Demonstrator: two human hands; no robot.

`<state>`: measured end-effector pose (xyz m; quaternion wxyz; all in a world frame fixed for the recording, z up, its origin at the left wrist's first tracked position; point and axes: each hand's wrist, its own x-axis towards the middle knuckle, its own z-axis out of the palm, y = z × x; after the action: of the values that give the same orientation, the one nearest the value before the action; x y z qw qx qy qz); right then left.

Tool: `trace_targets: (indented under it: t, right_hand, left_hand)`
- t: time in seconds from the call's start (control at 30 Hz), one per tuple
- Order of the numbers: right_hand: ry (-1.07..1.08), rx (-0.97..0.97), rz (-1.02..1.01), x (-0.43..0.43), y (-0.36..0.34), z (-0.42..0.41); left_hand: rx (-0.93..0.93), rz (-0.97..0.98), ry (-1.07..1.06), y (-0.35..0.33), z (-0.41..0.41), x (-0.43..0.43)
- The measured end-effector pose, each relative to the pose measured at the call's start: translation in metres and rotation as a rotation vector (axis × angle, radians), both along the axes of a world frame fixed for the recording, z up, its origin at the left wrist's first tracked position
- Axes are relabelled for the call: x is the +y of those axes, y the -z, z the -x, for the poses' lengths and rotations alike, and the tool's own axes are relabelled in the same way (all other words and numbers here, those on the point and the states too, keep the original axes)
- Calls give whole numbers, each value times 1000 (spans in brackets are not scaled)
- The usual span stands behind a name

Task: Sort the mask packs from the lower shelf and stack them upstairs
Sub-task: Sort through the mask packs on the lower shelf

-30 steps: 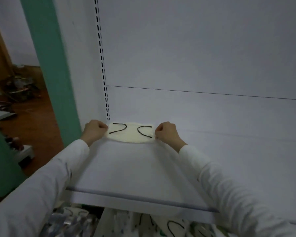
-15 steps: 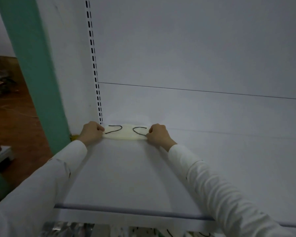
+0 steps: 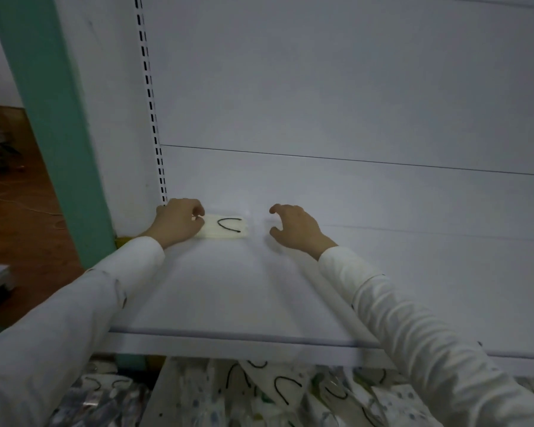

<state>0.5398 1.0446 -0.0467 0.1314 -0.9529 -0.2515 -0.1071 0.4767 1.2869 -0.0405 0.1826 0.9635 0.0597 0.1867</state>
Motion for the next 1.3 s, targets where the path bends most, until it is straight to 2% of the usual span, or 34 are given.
trace_targets:
  t: [0.2, 0.53, 0.67, 0.8, 0.93, 1.07, 1.2, 1.3]
  right_hand:
    - [-55, -90, 36, -85, -10, 44]
    - [-154, -184, 13, -255, 4, 133]
    - [-190, -174, -54, -304, 24, 159]
    - [-308, -219, -160, -340, 52, 179]
    - [-415, -272, -199, -362, 87, 193]
    - [-454, -188, -144, -359, 135, 194]
    - [-385, -6, -134, -332, 187, 178]
    - [-295, 188, -172, -300, 235, 163]
  left_hand:
    - [-17, 27, 129, -7, 37, -90]
    - [-51, 170, 320, 16, 121, -289]
    - [-61, 275, 387, 30, 154, -344]
    - [-17, 342, 408, 61, 176, -361]
    - [142, 390, 323, 107, 182, -347]
    - [224, 540, 77, 153, 184, -314]
    - [247, 725, -142, 200, 201, -275]
    - [287, 765, -237, 237, 213, -248]
